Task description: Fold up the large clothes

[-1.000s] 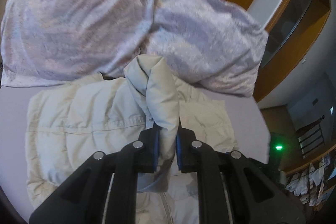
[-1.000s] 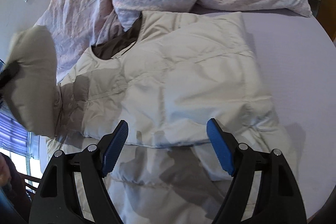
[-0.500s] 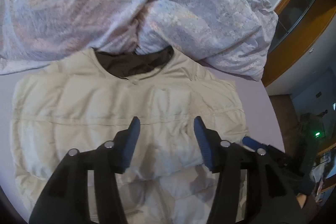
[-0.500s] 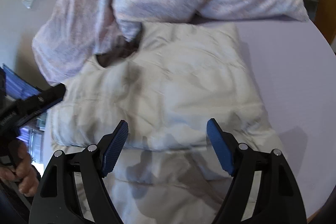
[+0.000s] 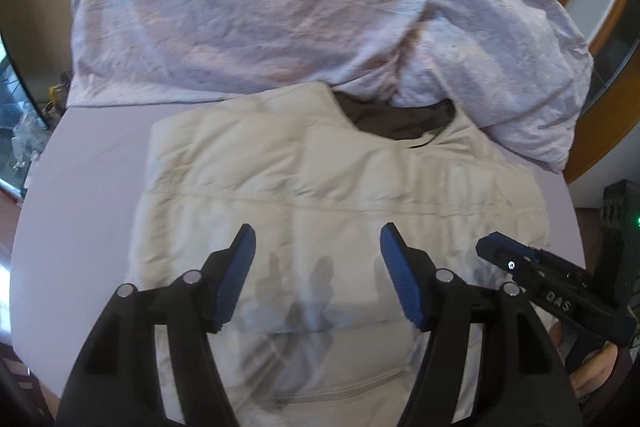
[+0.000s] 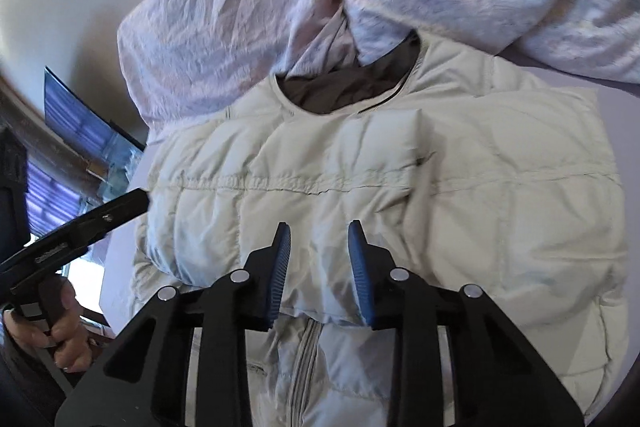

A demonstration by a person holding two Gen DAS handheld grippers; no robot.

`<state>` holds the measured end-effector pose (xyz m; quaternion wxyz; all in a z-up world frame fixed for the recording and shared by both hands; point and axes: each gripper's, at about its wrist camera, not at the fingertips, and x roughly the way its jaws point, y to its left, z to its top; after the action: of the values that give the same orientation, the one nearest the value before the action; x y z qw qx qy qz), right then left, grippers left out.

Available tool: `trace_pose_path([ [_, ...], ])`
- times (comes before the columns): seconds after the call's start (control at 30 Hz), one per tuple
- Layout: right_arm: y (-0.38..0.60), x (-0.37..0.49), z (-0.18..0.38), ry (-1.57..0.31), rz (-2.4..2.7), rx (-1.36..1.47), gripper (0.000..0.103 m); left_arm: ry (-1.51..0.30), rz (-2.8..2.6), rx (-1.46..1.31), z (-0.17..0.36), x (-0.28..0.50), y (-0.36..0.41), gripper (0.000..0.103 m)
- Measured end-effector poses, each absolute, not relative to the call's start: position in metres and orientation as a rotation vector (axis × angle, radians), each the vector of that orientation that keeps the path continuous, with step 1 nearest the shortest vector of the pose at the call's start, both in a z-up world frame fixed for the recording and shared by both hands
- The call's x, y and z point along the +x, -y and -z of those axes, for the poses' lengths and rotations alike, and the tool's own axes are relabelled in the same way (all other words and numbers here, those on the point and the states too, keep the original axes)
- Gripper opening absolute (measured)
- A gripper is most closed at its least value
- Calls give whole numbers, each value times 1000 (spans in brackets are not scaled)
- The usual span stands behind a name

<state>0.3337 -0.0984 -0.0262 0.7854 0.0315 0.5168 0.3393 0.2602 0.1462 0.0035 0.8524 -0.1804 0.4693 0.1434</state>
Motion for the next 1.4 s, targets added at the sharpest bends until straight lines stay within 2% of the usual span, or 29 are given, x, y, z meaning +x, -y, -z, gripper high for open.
trace_pose_path([
  [0.03,98,335,35,-1139,-699,50,30,-994,-312,-376,-2,257,-149,65],
  [0.13,106,349,70,-1250,-587,95,8,-1006,-323,-374,0,247,-157,67],
  [0.17,112,353,77,-1273,-583,155,6,-1010,-327,-371,1,242,-160,69],
  [0.3,126,355,72,-1312,-588,246,7,-1025,-341,-345,2,223,-171,75],
  [0.33,130,352,67,-1308,-597,240,11,-1030,-350,-334,2,215,-175,77],
  [0.4,140,345,55,-1290,-618,226,28,-1040,-359,-329,2,201,-185,80],
  [0.43,147,341,50,-1275,-629,227,51,-1045,-362,-332,3,194,-189,83],
  [0.47,159,336,41,-1256,-605,210,83,-1052,-367,-334,4,186,-195,86],
  [0.5,166,333,37,-1241,-574,189,94,-1062,-373,-333,5,176,-202,87],
  [0.53,178,328,31,-1219,-552,170,96,-1070,-381,-329,7,169,-206,88],
  [0.7,259,319,33,-1256,-463,212,96,-1150,-431,-336,25,122,-233,89],
  [0.93,366,294,62,-1377,-391,325,96,-1180,-373,-452,42,73,-244,89],
  [1.13,403,269,99,-1482,-420,476,96,-1235,-294,-470,63,58,-223,89],
  [1.4,401,260,108,-1511,-545,560,96,-1281,-253,-497,81,57,-208,89],
])
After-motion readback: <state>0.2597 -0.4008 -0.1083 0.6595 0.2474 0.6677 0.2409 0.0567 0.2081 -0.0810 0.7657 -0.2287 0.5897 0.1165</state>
